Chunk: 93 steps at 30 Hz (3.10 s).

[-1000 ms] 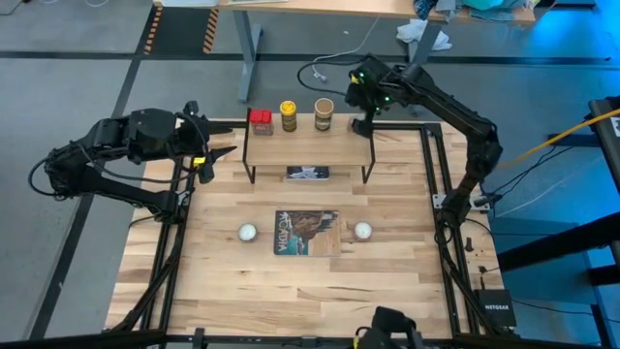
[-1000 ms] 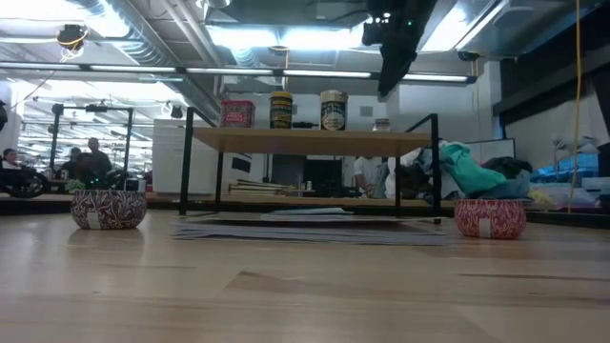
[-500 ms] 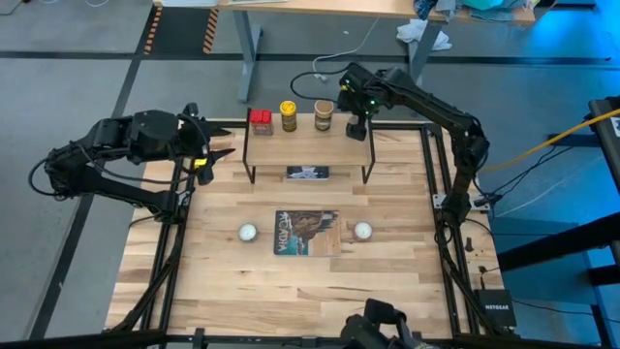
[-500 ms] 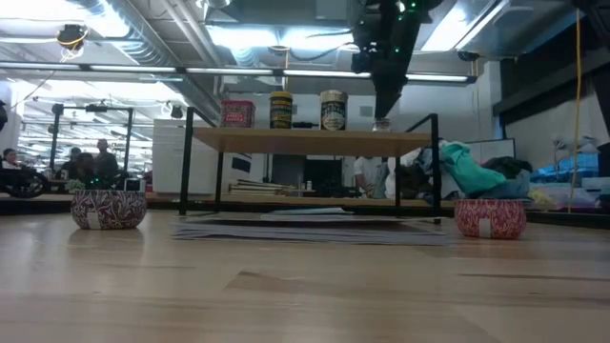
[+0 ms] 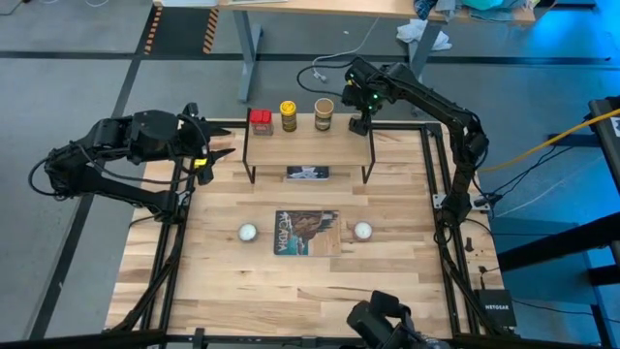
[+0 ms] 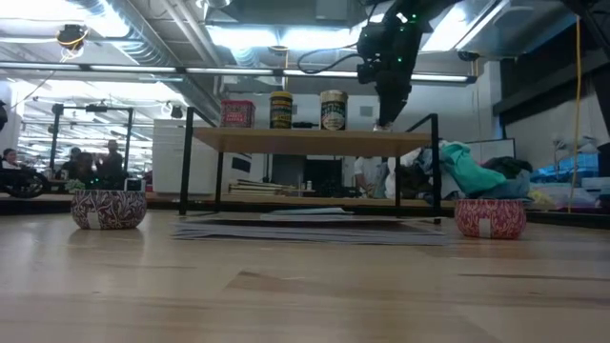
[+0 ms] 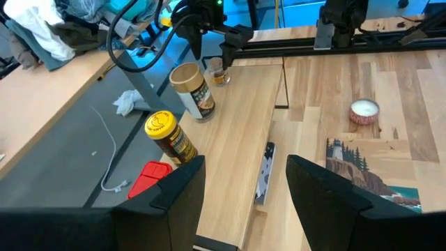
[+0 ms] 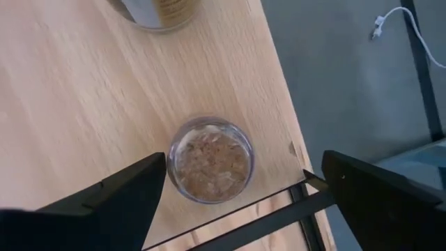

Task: Shelf spices
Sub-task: Remove the transparent seasoning bottle from the shelf

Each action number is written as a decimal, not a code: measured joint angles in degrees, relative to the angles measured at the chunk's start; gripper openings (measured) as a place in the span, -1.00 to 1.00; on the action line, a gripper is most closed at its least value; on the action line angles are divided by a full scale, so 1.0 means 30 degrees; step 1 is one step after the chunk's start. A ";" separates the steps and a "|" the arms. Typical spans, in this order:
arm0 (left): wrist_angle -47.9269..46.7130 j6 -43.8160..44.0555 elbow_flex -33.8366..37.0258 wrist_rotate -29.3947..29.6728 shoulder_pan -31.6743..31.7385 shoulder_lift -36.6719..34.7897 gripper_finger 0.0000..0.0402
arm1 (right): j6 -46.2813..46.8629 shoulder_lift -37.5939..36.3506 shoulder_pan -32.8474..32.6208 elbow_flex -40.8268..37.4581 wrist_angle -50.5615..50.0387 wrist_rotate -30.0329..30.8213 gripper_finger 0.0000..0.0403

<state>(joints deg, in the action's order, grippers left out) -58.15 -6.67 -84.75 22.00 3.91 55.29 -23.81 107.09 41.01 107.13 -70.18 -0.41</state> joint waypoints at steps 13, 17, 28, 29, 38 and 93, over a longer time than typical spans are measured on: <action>0.0029 -0.0054 0.0000 0.0000 -0.0003 0.0000 -0.02 | -0.0015 0.0000 -0.0036 0.0000 -0.0298 -0.1098 0.20; 0.0029 0.0002 0.0000 0.0002 -0.0002 0.0000 -0.02 | -0.0015 0.0000 -0.0036 0.0007 -0.0382 -0.1098 -0.03; 0.0029 0.0084 0.0000 0.0000 0.0003 0.0000 -0.02 | 0.0313 0.0242 -0.0153 0.0131 -0.0704 -0.1411 -0.08; 0.0029 0.0084 0.0000 0.0000 -0.0004 0.0000 -0.02 | 0.0313 0.0248 -0.0153 0.0124 -0.0761 -0.1462 -0.09; 0.0036 0.0091 0.0000 0.0000 0.0003 0.0000 -0.02 | 0.0342 0.0291 -0.0182 0.0087 -0.1110 -0.2292 -0.20; 0.0182 -0.0012 0.0000 0.0000 0.0003 -0.0004 -0.02 | 0.0354 -0.5937 -0.5474 -0.0029 0.2008 0.3980 -0.21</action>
<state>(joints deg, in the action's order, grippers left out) -57.60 -6.70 -84.75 22.00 3.92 55.27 -22.75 89.28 24.59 107.04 -64.16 11.53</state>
